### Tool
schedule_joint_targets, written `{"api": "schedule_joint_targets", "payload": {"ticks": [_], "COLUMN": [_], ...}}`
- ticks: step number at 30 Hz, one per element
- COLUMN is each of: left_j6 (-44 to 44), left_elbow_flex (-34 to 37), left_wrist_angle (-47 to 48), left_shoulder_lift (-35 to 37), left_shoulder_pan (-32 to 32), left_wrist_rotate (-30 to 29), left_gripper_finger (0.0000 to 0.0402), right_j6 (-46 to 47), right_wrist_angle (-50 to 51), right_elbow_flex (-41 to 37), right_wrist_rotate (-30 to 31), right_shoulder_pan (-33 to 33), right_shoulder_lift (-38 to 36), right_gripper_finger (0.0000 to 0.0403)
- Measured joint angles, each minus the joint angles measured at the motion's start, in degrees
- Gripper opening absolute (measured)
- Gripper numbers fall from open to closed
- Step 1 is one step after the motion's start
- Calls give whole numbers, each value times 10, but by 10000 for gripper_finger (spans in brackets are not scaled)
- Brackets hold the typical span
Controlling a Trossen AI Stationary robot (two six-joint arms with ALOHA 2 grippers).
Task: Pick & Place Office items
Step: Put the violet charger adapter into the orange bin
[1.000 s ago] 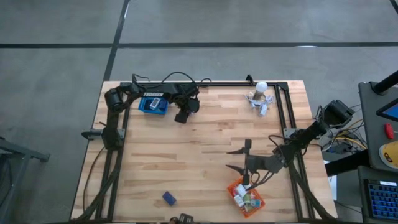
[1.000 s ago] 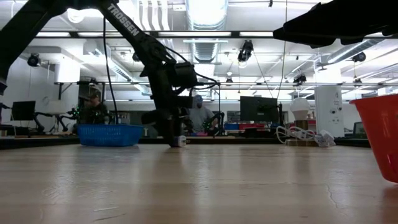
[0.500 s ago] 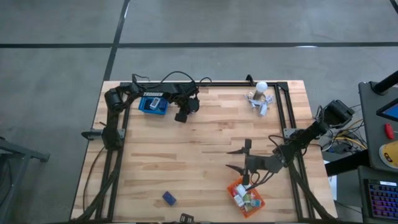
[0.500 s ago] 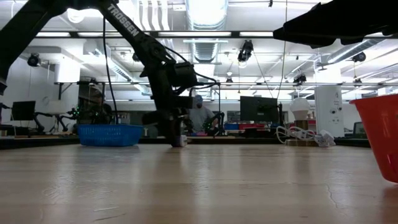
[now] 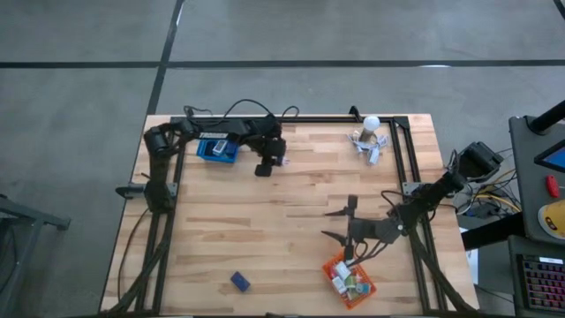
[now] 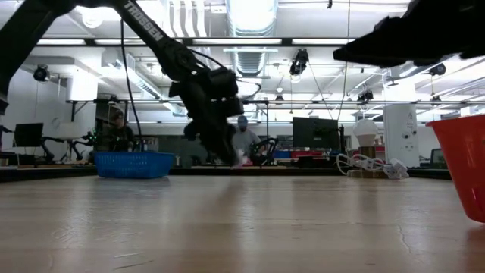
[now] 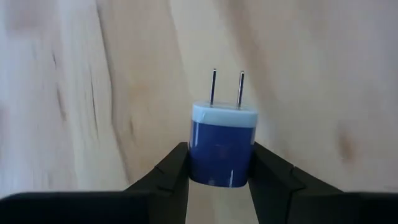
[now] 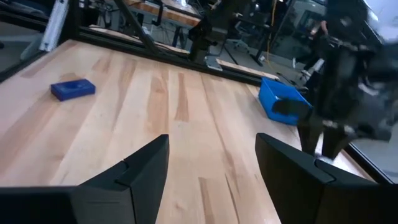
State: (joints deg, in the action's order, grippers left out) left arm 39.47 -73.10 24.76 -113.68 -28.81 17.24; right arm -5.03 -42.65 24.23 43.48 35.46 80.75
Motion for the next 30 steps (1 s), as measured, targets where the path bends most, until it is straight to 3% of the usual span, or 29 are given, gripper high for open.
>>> {"api": "schedule_joint_targets", "payload": {"ticks": [4, 9, 14, 19, 22, 30], "left_j6": [-40, -114, -198, -262, -274, -279], "left_elbow_flex": [57, 169, 279, 345, 360, 346], "left_wrist_angle": [-105, -291, -498, -676, -731, -771], "left_shoulder_lift": [44, 124, 189, 202, 195, 190], "left_shoulder_pan": [2, 11, 39, 82, 102, 140], "left_wrist_rotate": [70, 122, 134, 124, 90, 41], "left_gripper_finger": [123, 123, 123, 123, 123, 123], "right_j6": [1, -25, -40, -44, -67, -52], "right_wrist_angle": [-45, -183, -268, -273, -273, -271], "right_elbow_flex": [-27, -83, -114, -94, -70, -13], "right_wrist_rotate": [-6, -55, -123, -222, -268, -370], "right_shoulder_pan": [-13, -44, -105, -183, -219, -319], "right_shoulder_lift": [0, 0, 0, 0, 0, 38], "right_gripper_finger": [229, 226, 226, 226, 226, 226]}}
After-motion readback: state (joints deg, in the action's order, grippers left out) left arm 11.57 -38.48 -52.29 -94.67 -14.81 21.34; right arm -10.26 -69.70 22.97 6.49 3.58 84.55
